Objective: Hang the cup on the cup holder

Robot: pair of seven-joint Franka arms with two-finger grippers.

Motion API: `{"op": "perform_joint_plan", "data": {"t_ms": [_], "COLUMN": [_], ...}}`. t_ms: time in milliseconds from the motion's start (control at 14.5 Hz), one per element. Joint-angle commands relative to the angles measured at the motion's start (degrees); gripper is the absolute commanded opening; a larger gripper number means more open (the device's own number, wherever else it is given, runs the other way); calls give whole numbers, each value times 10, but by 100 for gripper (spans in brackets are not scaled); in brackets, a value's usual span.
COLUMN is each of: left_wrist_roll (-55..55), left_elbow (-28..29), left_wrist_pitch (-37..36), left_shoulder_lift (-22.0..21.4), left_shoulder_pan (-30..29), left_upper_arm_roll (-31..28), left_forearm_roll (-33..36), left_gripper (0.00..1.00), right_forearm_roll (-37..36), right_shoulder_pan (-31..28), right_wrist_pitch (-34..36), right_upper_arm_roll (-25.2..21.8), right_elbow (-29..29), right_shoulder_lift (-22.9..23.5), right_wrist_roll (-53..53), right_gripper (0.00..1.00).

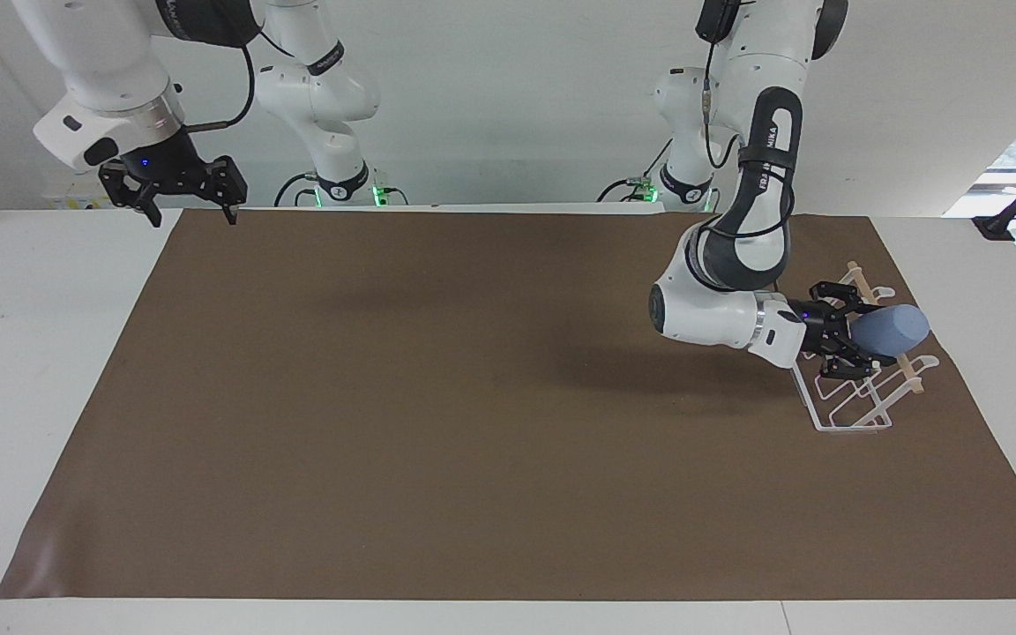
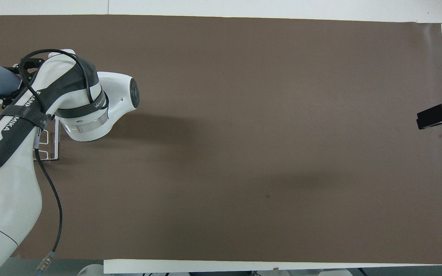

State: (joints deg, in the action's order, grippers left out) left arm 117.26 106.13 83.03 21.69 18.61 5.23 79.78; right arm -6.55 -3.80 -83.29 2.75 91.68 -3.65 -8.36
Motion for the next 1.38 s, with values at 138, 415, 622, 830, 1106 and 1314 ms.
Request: {"op": "perform_joint_plan", "data": {"t_ms": [138,415,622,830,1106,1314], "left_wrist_roll": [28,28,29,26,10,11], "left_elbow": [8,7,7,0,-18,-17], "left_wrist_pitch": [26,57,59,84,111,99], "left_shoulder_lift": [8,15,15,19,24,21], "left_shoulder_pan": [-16,-23,-23,-30,-53,-46], "left_upper_arm_roll": [3,5,5,6,6,4], "left_forearm_roll": [10,1,1,-13,-18,-80], "left_gripper": [1,9,8,47,100,100], "right_forearm_roll": [-9,-9,-9,-9,-9,-9], "right_shoulder_pan": [25,26,23,26,26,26], "right_wrist_pitch": [-2,-3,-3,-1,-1,-1], "right_upper_arm_roll": [-42,-41,-42,-41,-41,-41], "right_elbow": [21,20,20,23,23,23], "right_shoulder_lift": [-14,-8,-9,-10,-10,-10], "right_wrist_roll": [3,3,1,-3,-2,-2], "right_gripper": [100,100,100,100,100,100]}}
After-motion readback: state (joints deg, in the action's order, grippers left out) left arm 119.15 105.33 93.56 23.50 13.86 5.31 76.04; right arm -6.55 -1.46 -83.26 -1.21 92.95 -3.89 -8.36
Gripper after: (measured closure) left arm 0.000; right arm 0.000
